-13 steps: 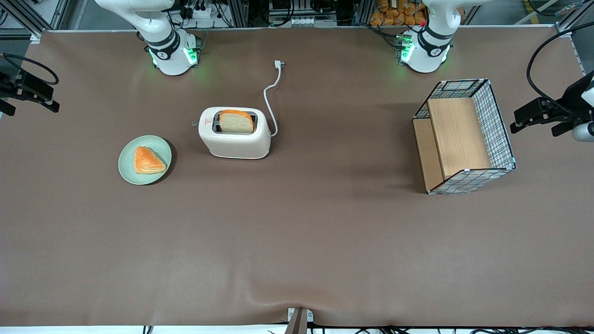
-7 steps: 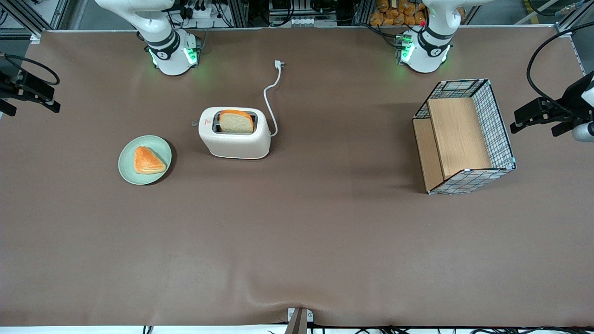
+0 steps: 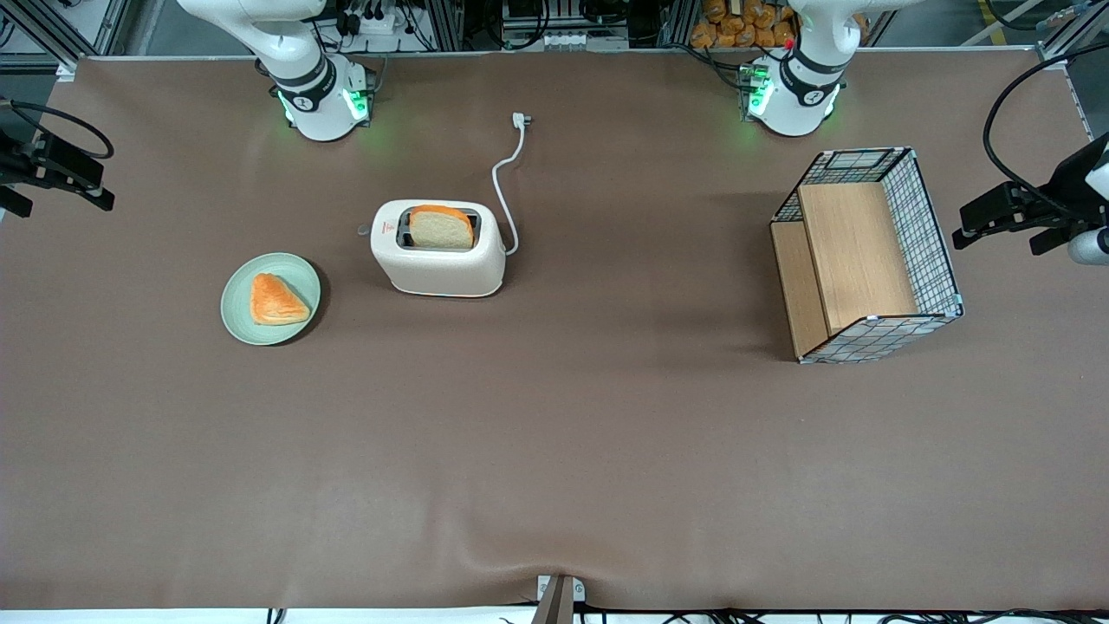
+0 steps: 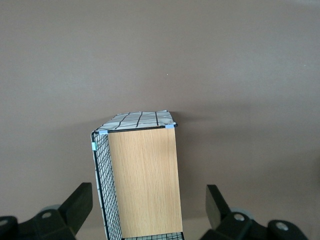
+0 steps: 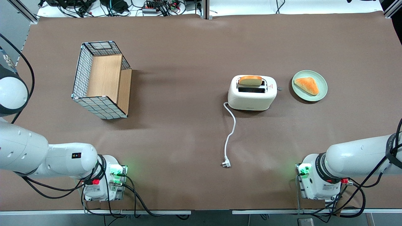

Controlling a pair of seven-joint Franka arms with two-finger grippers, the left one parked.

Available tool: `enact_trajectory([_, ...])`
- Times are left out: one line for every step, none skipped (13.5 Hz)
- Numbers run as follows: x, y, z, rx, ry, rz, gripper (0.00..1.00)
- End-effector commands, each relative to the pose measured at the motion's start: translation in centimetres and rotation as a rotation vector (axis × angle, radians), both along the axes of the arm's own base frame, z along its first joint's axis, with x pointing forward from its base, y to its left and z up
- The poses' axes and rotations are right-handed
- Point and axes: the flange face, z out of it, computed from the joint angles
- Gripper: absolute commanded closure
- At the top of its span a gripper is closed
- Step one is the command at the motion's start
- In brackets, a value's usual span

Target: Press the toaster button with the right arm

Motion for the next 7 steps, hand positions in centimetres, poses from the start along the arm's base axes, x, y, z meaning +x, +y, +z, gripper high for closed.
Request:
enact_trajectory([-0.36,-0.04,0.14,-0.019,-0.006,-0.013,0.00])
enact_trajectory([-0.28,-0.06,0.30,-0.021,-0.012,-0.012,0.00])
enact_trajectory([-0.17,-0.06,0.30,-0.021,-0.013,-0.015,0.00])
enact_trajectory([-0.02,-0.02,0.39,-0.024,-0.019,-0.009,0.00])
enact_trajectory([0.22,-0.09,0.26,-0.023,-0.018,-0.012,0.00])
enact_trajectory([0.27,-0.25,0.11,-0.023,-0.015,-0.012,0.00])
enact_trajectory([0.25,-0.25,0.17,-0.023,-0.015,-0.010,0.00])
